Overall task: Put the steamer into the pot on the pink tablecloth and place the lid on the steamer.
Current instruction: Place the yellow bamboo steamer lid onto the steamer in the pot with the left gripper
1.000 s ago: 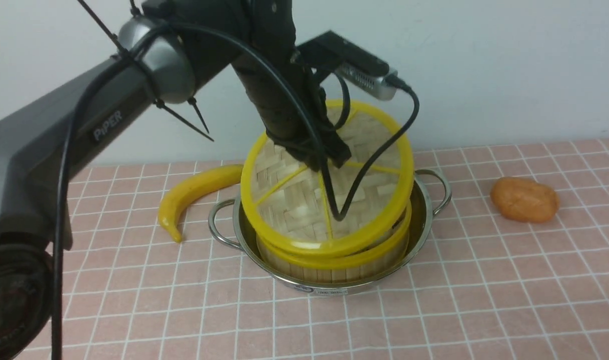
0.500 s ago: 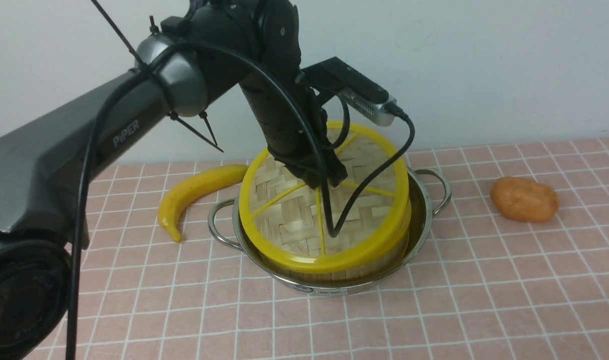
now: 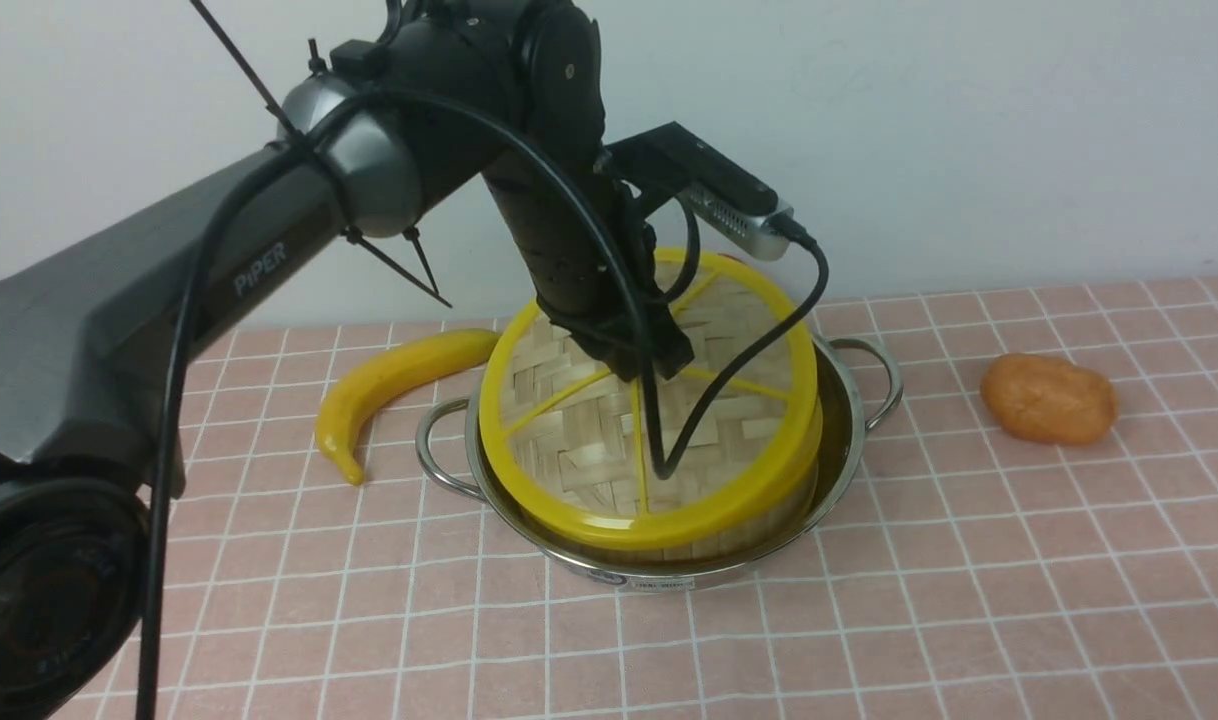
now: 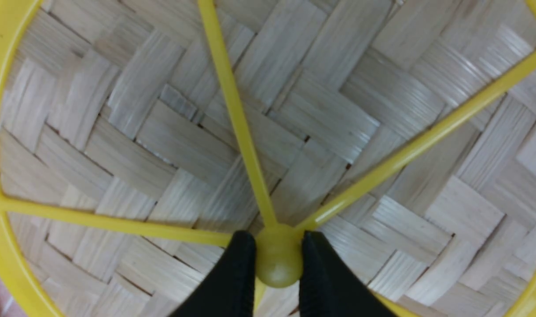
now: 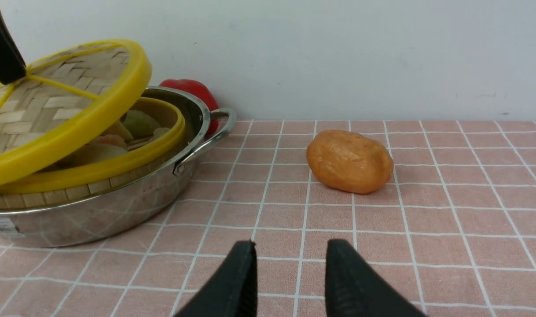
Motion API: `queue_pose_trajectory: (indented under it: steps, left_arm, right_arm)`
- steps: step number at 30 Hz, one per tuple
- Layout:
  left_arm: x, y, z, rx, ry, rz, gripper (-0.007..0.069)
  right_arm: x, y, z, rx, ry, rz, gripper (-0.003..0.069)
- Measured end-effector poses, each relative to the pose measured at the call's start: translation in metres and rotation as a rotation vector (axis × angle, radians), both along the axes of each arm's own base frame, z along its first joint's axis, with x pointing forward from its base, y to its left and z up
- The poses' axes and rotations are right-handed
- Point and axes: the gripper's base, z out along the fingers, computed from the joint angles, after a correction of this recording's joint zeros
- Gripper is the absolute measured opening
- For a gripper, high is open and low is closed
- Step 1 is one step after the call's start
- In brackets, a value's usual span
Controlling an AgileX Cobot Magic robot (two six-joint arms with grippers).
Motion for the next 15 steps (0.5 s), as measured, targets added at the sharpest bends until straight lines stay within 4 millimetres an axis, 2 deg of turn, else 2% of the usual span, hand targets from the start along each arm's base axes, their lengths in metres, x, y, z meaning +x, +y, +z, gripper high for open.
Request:
queue_pose_trajectory:
  steps: [15]
  left_arm:
    - [0.0040,-0.0022,0.0010,-0.021,-0.046,-0.010,0.0116]
  right_arm:
    - [0.0000,0.0000,0.0000,0.000,0.000,0.000,0.0240]
